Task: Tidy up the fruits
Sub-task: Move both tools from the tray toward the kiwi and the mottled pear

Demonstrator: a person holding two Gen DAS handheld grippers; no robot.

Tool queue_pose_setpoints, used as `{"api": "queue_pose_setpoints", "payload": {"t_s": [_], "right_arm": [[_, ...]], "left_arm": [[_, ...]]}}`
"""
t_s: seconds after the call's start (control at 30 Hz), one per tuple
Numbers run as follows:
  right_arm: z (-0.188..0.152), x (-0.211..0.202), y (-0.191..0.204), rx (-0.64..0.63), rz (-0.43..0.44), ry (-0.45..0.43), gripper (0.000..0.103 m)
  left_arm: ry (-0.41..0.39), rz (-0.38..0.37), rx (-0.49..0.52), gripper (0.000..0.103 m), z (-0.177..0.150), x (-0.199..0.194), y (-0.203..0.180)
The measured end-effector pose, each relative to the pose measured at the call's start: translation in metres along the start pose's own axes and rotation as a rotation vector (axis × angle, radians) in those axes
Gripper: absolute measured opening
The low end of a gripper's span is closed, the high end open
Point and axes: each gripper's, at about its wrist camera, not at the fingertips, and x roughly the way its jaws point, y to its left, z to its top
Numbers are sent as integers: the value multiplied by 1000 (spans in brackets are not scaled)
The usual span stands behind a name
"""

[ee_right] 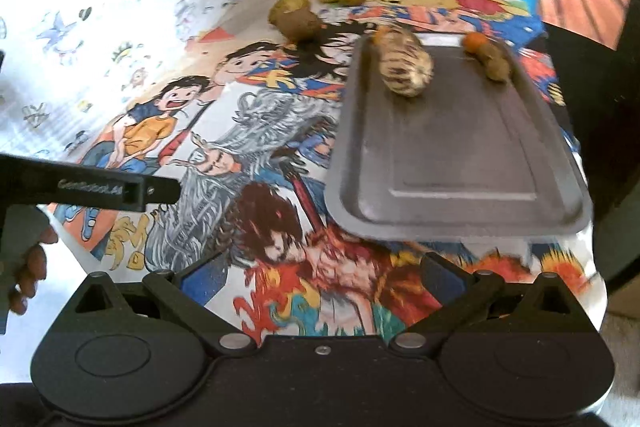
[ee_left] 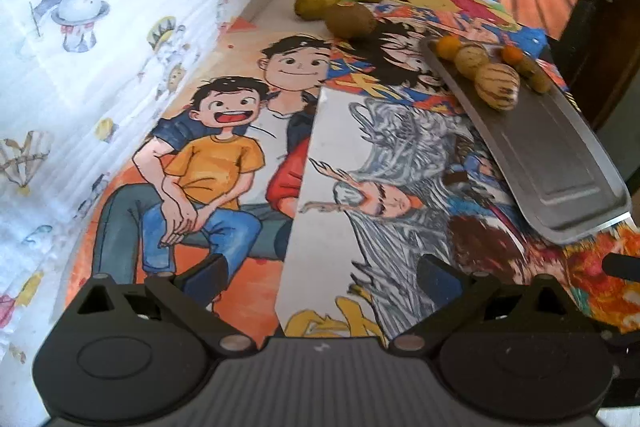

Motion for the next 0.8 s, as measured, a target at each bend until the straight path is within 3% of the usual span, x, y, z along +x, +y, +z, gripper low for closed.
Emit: {"api": "queue_pose_setpoints", "payload": {"t_s": [0.4, 0.8], "right_arm": [[62, 20, -31, -224, 133, 9, 102], [127, 47, -75, -251, 100, -48, 102]], "left_arm": [[11, 67, -123, 102, 35, 25, -17], [-34, 126, -220, 102, 95, 54, -32]]}}
